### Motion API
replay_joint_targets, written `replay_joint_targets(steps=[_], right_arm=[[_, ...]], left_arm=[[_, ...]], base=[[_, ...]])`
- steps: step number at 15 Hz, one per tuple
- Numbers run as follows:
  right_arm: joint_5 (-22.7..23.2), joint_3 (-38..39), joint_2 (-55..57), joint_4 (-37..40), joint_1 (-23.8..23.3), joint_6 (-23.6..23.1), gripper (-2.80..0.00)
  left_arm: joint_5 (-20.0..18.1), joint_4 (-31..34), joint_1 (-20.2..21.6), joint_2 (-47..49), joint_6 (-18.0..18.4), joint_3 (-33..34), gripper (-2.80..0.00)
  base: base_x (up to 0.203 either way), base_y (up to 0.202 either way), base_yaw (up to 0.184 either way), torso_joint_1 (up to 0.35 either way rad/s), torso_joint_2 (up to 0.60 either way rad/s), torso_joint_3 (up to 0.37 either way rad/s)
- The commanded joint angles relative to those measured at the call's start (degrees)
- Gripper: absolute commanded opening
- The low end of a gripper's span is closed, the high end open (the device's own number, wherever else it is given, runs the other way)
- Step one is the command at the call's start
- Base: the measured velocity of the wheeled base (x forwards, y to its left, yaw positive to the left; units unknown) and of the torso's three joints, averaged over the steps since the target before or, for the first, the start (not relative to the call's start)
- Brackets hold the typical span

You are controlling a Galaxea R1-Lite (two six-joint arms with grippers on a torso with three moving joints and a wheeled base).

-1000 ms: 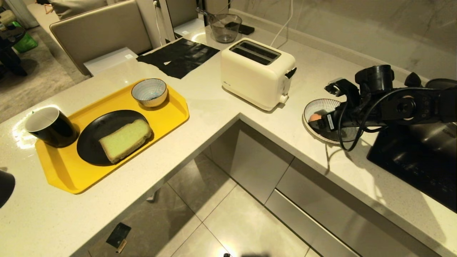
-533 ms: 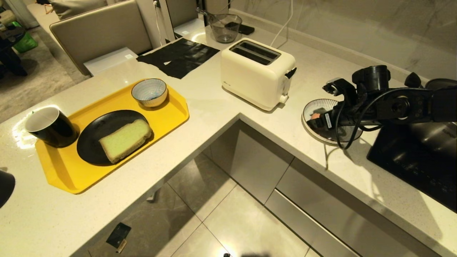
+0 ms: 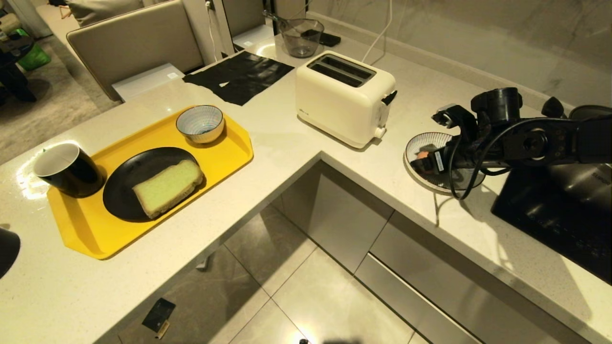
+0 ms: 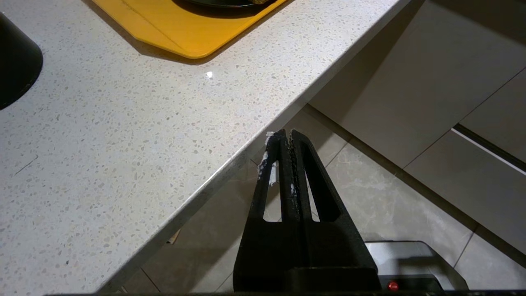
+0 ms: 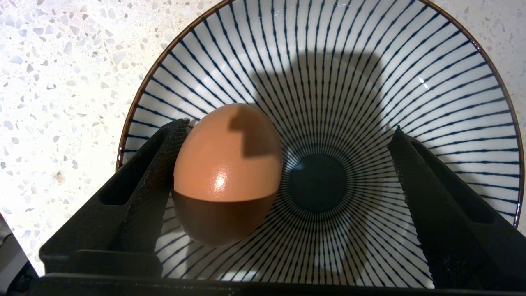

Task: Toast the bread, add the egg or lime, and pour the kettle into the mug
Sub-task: Pick up the egg

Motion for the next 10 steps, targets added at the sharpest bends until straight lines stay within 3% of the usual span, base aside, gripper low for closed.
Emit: replay_joint_targets(steps=[1, 2, 3, 10], right_arm=[[0.03, 0.26, 0.14, 0.09, 0.03, -0.08, 0.0], [0.05, 0.35, 0.14, 0.09, 0.03, -0.07, 0.0], [0.03, 0.44, 0.08, 0.09, 0.03, -0.07, -2.8], [0.12, 0.44, 0.06, 0.18, 0.03, 0.19, -2.8]], left_arm=[[0.02, -0.02, -0.02, 0.04, 0.0, 0.0, -2.8], [0.02, -0.02, -0.02, 0.04, 0.0, 0.0, -2.8], [-0.02, -0.02, -0.01, 0.04, 0.0, -0.02, -2.8], [-0.05, -0.02, -0.02, 0.04, 0.0, 0.0, -2.8]], base=[[0.0, 0.0, 0.0, 0.0, 0.0, 0.0], [0.0, 0.0, 0.0, 0.0, 0.0, 0.0], [0.0, 0.0, 0.0, 0.0, 0.0, 0.0], [0.0, 0.0, 0.0, 0.0, 0.0, 0.0]])
